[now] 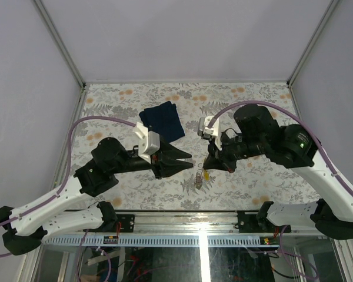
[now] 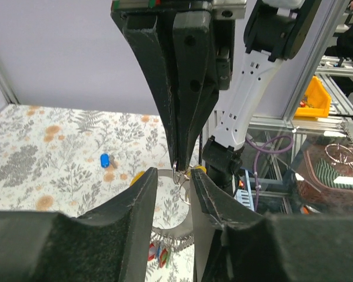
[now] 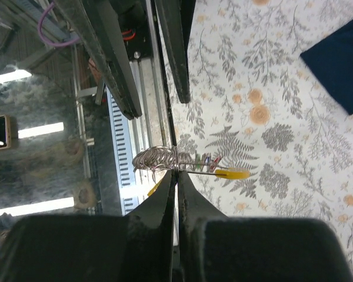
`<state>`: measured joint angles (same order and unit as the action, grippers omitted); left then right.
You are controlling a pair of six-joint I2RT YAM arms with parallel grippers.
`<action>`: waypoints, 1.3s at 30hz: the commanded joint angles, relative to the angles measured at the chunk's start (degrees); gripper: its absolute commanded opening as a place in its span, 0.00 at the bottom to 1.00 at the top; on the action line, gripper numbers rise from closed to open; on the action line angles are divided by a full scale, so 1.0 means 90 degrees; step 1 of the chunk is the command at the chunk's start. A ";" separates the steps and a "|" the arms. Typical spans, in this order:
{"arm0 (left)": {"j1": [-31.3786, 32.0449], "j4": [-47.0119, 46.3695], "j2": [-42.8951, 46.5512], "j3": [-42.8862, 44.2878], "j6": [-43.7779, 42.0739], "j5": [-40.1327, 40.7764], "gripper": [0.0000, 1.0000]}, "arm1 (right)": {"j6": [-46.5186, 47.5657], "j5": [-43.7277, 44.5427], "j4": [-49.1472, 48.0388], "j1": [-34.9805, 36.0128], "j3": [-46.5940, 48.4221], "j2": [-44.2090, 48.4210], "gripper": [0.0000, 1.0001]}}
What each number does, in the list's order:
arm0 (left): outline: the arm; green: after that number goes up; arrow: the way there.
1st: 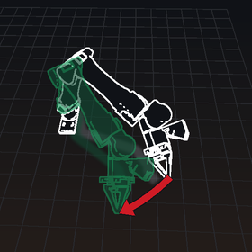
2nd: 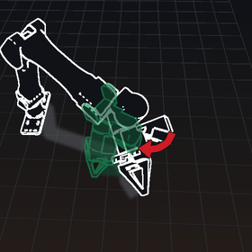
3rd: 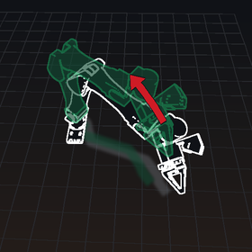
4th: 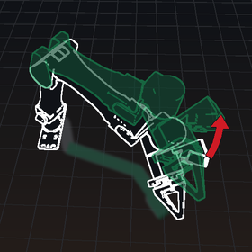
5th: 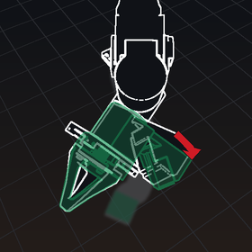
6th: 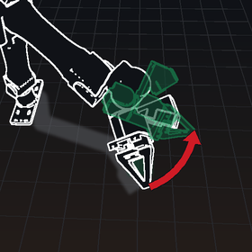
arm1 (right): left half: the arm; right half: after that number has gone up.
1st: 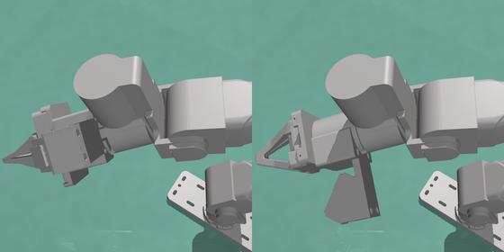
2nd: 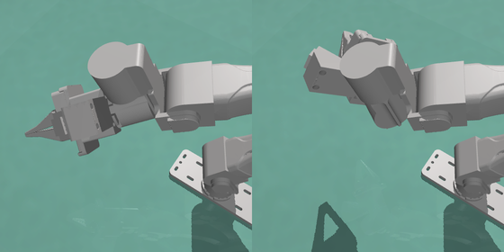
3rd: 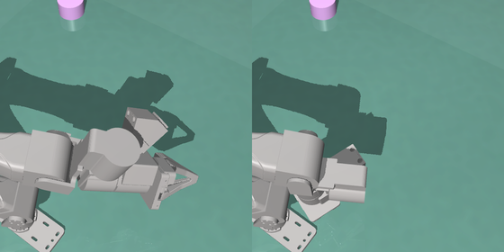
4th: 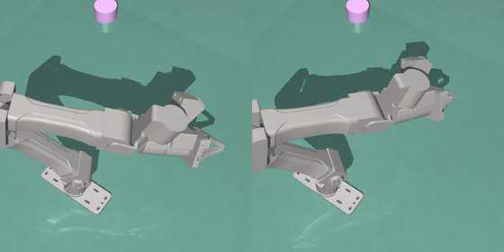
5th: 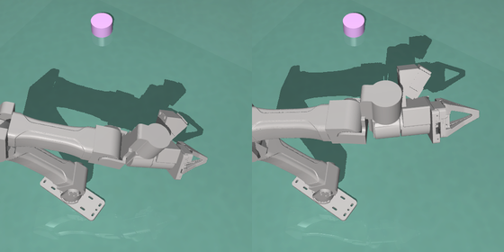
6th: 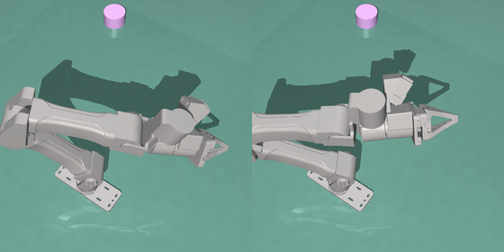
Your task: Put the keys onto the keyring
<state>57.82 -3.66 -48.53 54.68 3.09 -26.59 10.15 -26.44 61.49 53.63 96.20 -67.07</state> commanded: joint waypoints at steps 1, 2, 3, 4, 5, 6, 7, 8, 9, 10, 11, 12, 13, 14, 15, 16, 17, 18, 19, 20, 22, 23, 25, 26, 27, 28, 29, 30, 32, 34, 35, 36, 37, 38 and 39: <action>0.0041 0.0359 -0.0149 0.0309 -0.0259 -0.0100 0.32 | 0.0029 0.0111 0.0756 0.0029 0.0609 -0.0211 0.00; 0.0035 0.0393 -0.0195 0.0336 -0.0272 -0.0148 0.32 | -0.0012 0.0119 0.0850 0.0028 0.0702 -0.0291 0.00; 0.0042 0.0412 -0.0247 0.0376 -0.0285 -0.0203 0.33 | -0.0034 0.0124 0.0949 0.0030 0.0815 -0.0371 0.00; 0.0045 0.0423 -0.0295 0.0395 -0.0294 -0.0238 0.33 | -0.0048 0.0117 0.1050 0.0033 0.0914 -0.0447 0.00; 0.0032 0.0431 -0.0346 0.0423 -0.0303 -0.0278 0.33 | -0.0081 0.0093 0.1124 0.0029 0.0983 -0.0508 0.00; 0.0031 0.0429 -0.0392 0.0444 -0.0317 -0.0318 0.33 | -0.0096 0.0057 0.1193 0.0033 0.1051 -0.0569 0.00; 0.0033 0.0424 -0.0465 0.0459 -0.0320 -0.0358 0.34 | -0.0110 0.0011 0.1244 0.0029 0.1108 -0.0617 0.00; 0.0036 0.0427 -0.0496 0.0488 -0.0315 -0.0399 0.34 | -0.0118 -0.0016 0.1281 0.0029 0.1137 -0.0661 0.00; 0.0037 0.0423 -0.0566 0.0514 -0.0314 -0.0447 0.34 | -0.0120 -0.0076 0.1307 0.0028 0.1154 -0.0692 0.00; 0.0045 0.0418 -0.0617 0.0539 -0.0318 -0.0498 0.34 | -0.0117 -0.0125 0.1311 0.0029 0.1169 -0.0717 0.00; 0.0037 0.0422 -0.0659 0.0559 -0.0315 -0.0545 0.34 | -0.0122 -0.0162 0.1303 0.0035 0.1159 -0.0729 0.00; 0.0040 0.0420 -0.0695 0.0570 -0.0322 -0.0582 0.34 | -0.0122 -0.0197 0.1280 0.0029 0.1151 -0.0723 0.00; 0.0043 0.0419 -0.0730 0.0575 -0.0324 -0.0618 0.33 | -0.0122 -0.0217 0.1258 0.0030 0.1142 -0.0715 0.00; 0.0040 0.0424 -0.0756 0.0575 -0.0324 -0.0660 0.33 | -0.0121 -0.0246 0.1233 0.0028 0.1130 -0.0705 0.00; 0.0041 0.0419 -0.0780 0.0584 -0.0324 -0.0693 0.32 | -0.0121 -0.0262 0.1220 0.0033 0.1114 -0.0695 0.00; 0.0045 0.0417 -0.0792 0.0584 -0.0324 -0.0736 0.32 | -0.0115 -0.0281 0.1215 0.0028 0.1095 -0.0684 0.00; 0.0047 0.0418 -0.0816 0.0592 -0.0327 -0.0766 0.32 | -0.0113 -0.0298 0.1202 0.0032 0.1072 -0.0681 0.00; 0.0041 0.0423 -0.0833 0.0590 -0.0324 -0.0804 0.32 | -0.0101 -0.0309 0.1177 0.0034 0.1053 -0.0674 0.00; 0.0040 0.0433 -0.0854 0.0600 -0.0331 -0.0832 0.32 | -0.0098 -0.0321 0.1146 0.0029 0.1035 -0.0666 0.00; 0.0049 0.0447 -0.0886 0.0613 -0.0334 -0.0842 0.31 | -0.0096 -0.0331 0.1117 0.0028 0.1014 -0.0664 0.00; 0.0043 0.0481 -0.0932 0.0626 -0.0343 -0.0869 0.31 | -0.0087 -0.0358 0.1058 0.0030 0.1000 -0.0654 0.00; 0.0045 0.0495 -0.0955 0.0633 -0.0344 -0.0884 0.31 | -0.0087 -0.0370 0.1029 0.0028 0.1004 -0.0650 0.00; 0.0044 0.0499 -0.0999 0.0634 -0.0344 -0.0913 0.29 | -0.0080 -0.0373 0.1001 0.0028 0.1029 -0.0667 0.00; 0.0040 0.0492 -0.1018 0.0643 -0.0344 -0.0928 0.27 | -0.0063 -0.0383 0.1004 0.0028 0.1042 -0.0684 0.00; 0.0044 0.0486 -0.1028 0.0656 -0.0346 -0.0931 0.25 | -0.0059 -0.0383 0.1008 0.0033 0.1040 -0.0699 0.00; 0.0042 0.0498 -0.1032 0.0661 -0.0349 -0.0937 0.24 | -0.0052 -0.0388 0.1009 0.0030 0.1036 -0.0710 0.00; 0.0044 0.0489 -0.1036 0.0663 -0.0358 -0.0935 0.23 | -0.0039 -0.0392 0.1001 0.0028 0.1033 -0.0720 0.00; 0.0049 0.0492 -0.1042 0.0668 -0.0359 -0.0933 0.23 | -0.0043 -0.0393 0.0991 0.0030 0.1035 -0.0717 0.00; 0.0048 0.0500 -0.1044 0.0668 -0.0364 -0.0952 0.22 | -0.0053 -0.0395 0.0956 0.0028 0.1025 -0.0713 0.00; 0.0049 0.0495 -0.1048 0.0668 -0.0367 -0.0958 0.20 | -0.0055 -0.0398 0.0942 0.0028 0.1025 -0.0694 0.00; 0.0042 0.0495 -0.1051 0.0658 -0.0366 -0.0962 0.18 | -0.0060 -0.0401 0.0934 0.0028 0.1020 -0.0693 0.00; 0.0048 0.0502 -0.1057 0.0663 -0.0366 -0.0979 0.17 | -0.0066 -0.0402 0.0924 0.0033 0.1009 -0.0688 0.00; 0.0042 0.0496 -0.1063 0.0658 -0.0366 -0.0991 0.16 | -0.0077 -0.0405 0.0917 0.0028 0.1001 -0.0683 0.00; 0.0056 0.0495 -0.1064 0.0671 -0.0363 -0.0999 0.15 | -0.0074 -0.0403 0.0905 0.0033 0.1000 -0.0683 0.00; 0.0053 0.0490 -0.1079 0.0678 -0.0366 -0.1012 0.14 | -0.0071 -0.0398 0.0890 0.0032 0.0984 -0.0675 0.00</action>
<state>57.84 0.93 -57.98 58.61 0.45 -34.70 10.02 -28.16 72.40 53.63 104.12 -73.60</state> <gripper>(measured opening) 0.159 0.011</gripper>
